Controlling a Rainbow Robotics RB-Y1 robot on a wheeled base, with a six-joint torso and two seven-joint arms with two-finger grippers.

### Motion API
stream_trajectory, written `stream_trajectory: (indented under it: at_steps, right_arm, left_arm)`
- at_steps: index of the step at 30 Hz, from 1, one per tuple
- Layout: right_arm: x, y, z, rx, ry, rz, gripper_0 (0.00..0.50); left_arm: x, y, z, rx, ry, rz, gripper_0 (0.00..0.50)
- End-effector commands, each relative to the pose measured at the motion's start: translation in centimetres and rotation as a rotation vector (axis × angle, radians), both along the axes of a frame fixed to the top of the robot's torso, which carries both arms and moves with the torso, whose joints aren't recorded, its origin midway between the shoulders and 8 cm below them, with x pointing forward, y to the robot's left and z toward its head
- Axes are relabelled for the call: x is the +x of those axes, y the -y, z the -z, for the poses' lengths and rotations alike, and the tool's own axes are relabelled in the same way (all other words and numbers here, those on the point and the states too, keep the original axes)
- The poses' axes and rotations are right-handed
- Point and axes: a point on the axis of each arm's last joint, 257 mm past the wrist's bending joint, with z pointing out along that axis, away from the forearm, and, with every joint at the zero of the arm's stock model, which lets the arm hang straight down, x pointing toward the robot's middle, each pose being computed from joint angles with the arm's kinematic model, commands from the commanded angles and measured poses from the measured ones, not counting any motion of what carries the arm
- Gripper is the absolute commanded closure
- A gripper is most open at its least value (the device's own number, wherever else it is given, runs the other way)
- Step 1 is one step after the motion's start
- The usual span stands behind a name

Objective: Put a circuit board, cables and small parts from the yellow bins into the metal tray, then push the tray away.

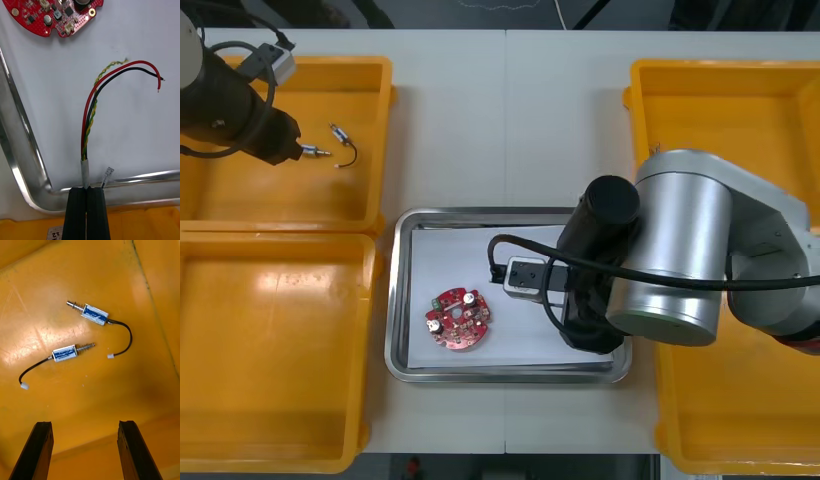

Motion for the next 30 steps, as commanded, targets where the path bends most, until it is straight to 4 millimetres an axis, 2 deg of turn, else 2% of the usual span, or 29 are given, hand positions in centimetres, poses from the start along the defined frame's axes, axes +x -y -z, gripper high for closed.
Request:
stream_trajectory:
  at_steps: [1, 11, 19, 26, 27, 28, 30]
  right_arm:
    - [0.8, -1.6, 1.1, -0.021, 0.039, -0.064, 0.5]
    - [0.8, -2.8, 3.7, -0.018, -0.006, -0.034, 0.5]
    - [0.6, -4.3, 4.5, 0.007, -0.021, -0.018, 0.5]
    - [0.3, -4.3, 5.0, -0.001, -0.032, -0.024, 0.5]
    - [0.2, -4.3, 5.1, -0.003, -0.032, -0.025, 0.455]
    - [0.2, -4.2, 5.2, -0.004, -0.033, -0.025, 0.431]
    - [0.3, -4.2, 5.1, -0.004, -0.031, -0.026, 0.238]
  left_arm:
    - [2.4, -0.2, -2.3, 0.181, 0.071, 0.234, 0.0]
    - [6.3, -0.9, 0.6, 0.25, 0.162, 0.484, 0.0]
    - [7.2, -0.3, 1.4, 0.287, 0.196, 0.528, 0.0]
    - [8.6, -1.4, 2.7, 0.301, 0.231, 0.513, 0.0]
    - [8.7, -1.7, 2.9, 0.307, 0.236, 0.515, 0.0]
    - [8.7, -1.8, 3.0, 0.307, 0.237, 0.516, 0.0]
    - [8.8, -1.9, 3.2, 0.303, 0.237, 0.513, 0.0]
